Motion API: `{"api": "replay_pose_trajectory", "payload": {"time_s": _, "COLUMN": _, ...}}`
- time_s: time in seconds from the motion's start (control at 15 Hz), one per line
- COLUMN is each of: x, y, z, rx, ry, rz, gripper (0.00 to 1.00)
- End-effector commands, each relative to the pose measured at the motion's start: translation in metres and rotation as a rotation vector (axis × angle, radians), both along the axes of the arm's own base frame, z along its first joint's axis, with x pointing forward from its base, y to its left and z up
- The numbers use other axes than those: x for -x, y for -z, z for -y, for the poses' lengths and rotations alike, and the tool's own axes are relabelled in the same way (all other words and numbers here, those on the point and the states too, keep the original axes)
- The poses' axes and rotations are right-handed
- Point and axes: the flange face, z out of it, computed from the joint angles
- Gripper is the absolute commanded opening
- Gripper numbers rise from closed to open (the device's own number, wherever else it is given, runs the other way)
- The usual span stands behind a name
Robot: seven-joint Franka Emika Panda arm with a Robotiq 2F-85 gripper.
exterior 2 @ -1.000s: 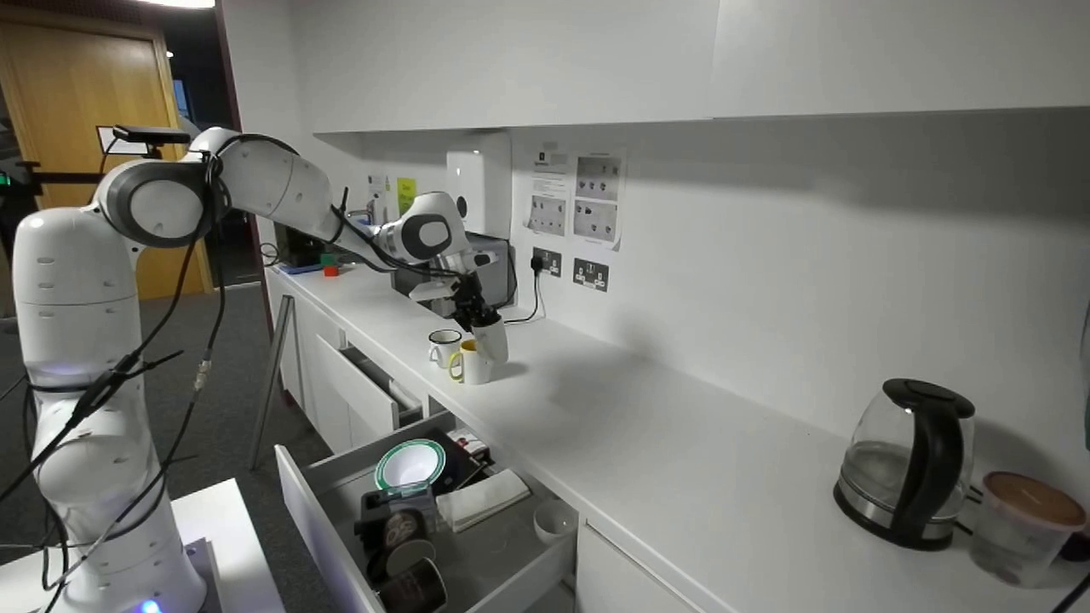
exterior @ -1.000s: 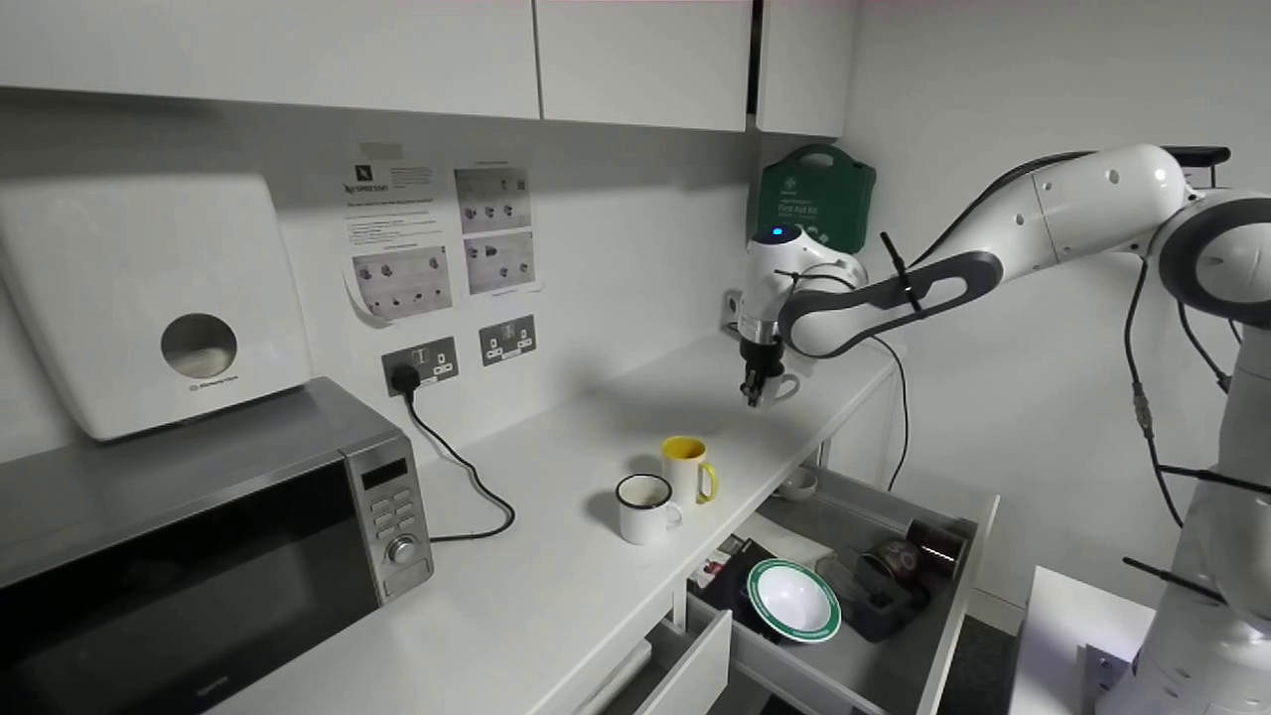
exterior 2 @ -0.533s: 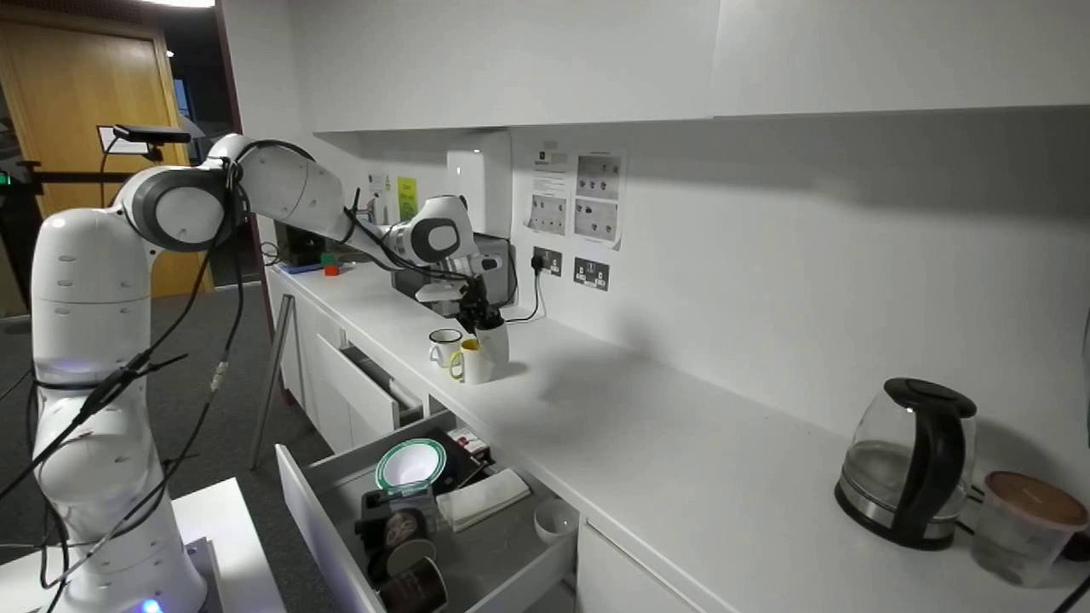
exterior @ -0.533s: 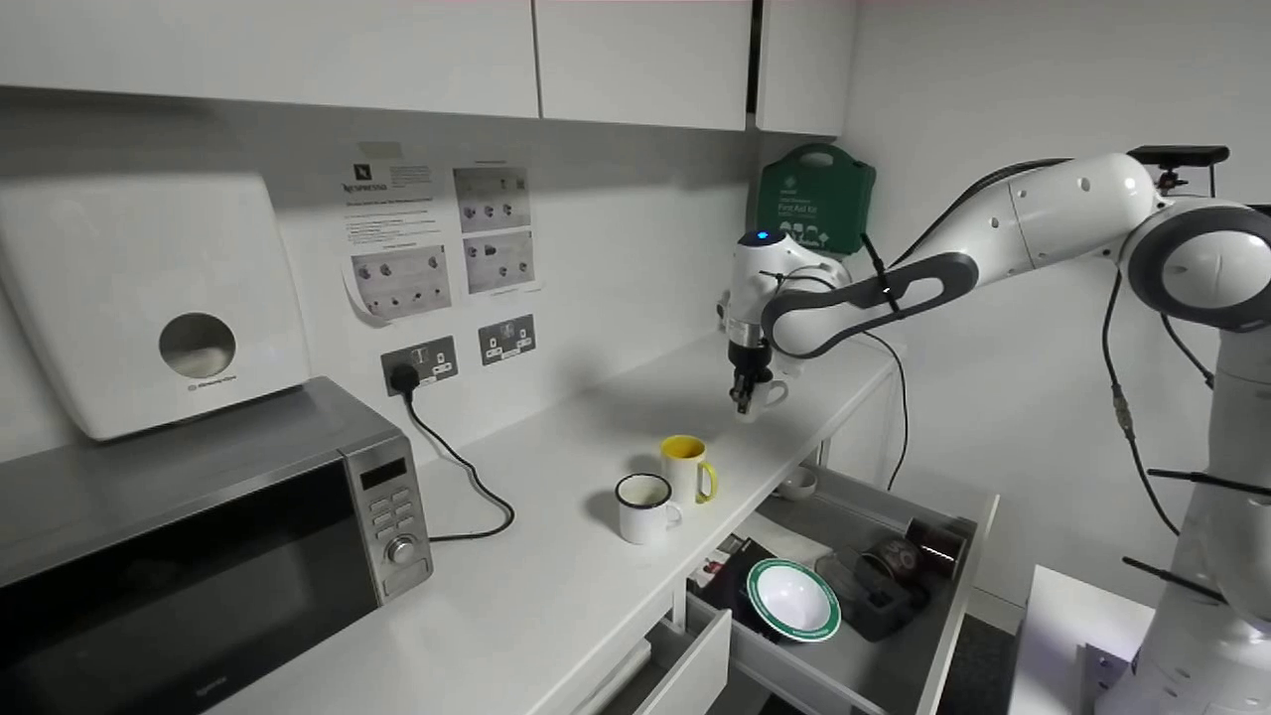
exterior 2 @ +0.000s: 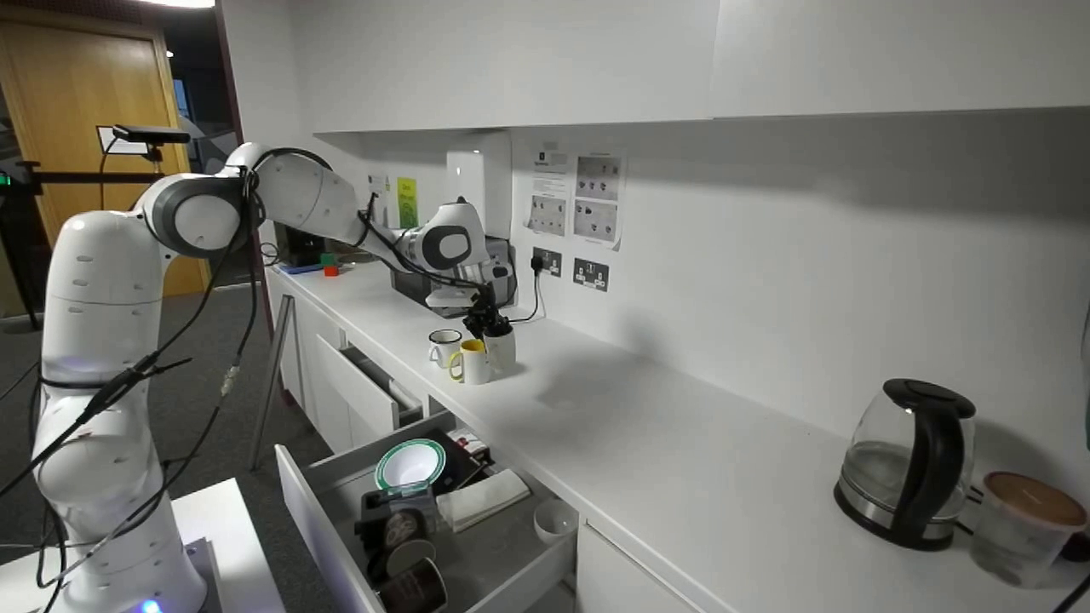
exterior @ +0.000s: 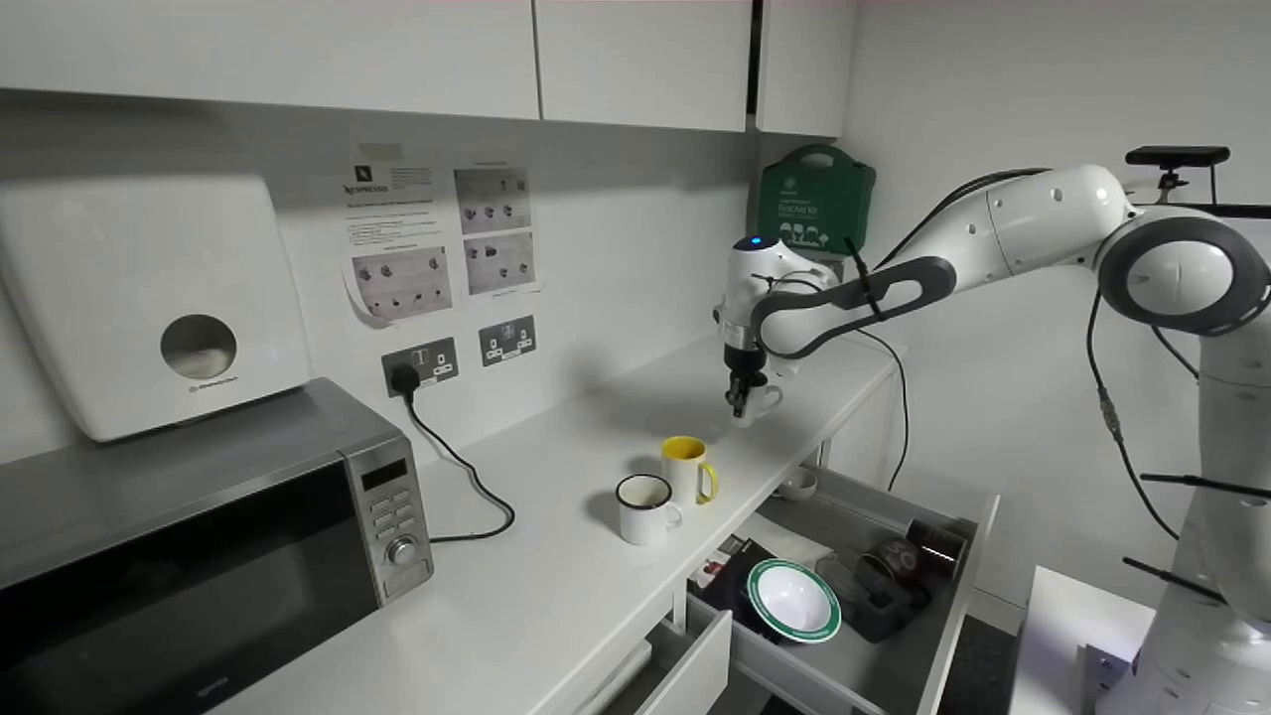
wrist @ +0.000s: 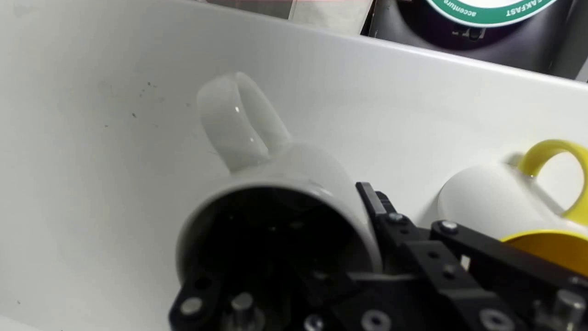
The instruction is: Open the drawer on the right, take three mugs out of the drawer and place them on the countertop
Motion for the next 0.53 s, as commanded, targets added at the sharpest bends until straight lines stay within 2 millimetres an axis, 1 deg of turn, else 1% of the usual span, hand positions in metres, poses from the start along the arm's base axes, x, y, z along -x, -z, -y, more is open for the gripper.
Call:
{"api": "replay_pose_trajectory", "payload": {"time_s": 0.0, "x": -0.013, "y": -0.005, "z": 0.012, "rx": -0.014, "ry": -0.012, "rz": -0.028, "gripper": 0.02}}
{"api": "replay_pose_trajectory", "payload": {"time_s": 0.47, "x": -0.027, "y": 0.015, "z": 0.019, "rx": -0.010, "ry": 0.004, "rz": -0.069, "gripper": 0.02}}
